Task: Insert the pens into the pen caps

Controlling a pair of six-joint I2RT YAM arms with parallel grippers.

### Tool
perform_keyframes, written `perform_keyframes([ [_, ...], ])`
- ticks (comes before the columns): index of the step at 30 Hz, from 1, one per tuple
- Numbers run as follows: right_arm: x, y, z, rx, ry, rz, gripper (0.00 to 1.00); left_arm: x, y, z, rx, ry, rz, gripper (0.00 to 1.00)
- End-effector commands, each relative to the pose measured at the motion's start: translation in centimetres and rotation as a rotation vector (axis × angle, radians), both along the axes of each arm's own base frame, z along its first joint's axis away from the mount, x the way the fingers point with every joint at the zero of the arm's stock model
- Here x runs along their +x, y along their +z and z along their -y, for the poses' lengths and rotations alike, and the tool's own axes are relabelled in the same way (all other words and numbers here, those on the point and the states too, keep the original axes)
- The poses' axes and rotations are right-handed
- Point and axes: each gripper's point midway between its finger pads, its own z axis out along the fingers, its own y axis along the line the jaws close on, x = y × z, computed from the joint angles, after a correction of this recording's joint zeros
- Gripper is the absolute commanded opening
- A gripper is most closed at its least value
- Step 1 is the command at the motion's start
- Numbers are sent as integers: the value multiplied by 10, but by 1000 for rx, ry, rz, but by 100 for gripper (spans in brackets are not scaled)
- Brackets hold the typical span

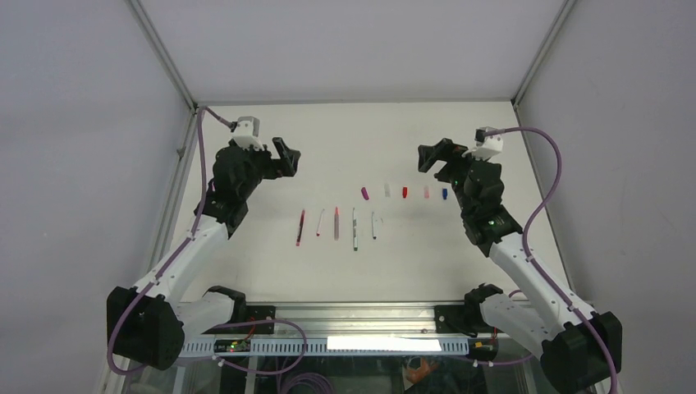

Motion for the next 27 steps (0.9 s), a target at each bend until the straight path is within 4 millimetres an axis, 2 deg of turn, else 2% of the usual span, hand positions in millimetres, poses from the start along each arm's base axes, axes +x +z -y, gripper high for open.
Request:
perform_keyframes([
  [1, 0, 27, -11, 8, 56, 57, 99, -28, -44, 29, -121, -99, -322, 92],
  [3, -4, 31, -10, 11, 63, 71, 99, -42, -74, 34, -109, -91, -428, 85],
  [6, -12, 30, -4, 11, 47, 84, 99, -56, -112, 25, -60, -19, -538, 70],
  [10, -17, 21, 3, -3, 24, 79, 99, -70, -144, 21, -1, 11, -653, 59],
  [14, -19, 13, 7, -15, 11, 67, 99, -80, -158, 21, 28, 18, -710, 57],
  [18, -21, 16, 8, -15, 11, 75, 99, -89, -170, 15, 88, 47, -764, 57],
  [22, -22, 14, 9, -19, 4, 71, 99, -102, -185, 19, 150, 42, -837, 48],
  [27, -22, 11, 12, -24, -9, 66, 99, -114, -201, 15, 235, 71, -909, 46],
])
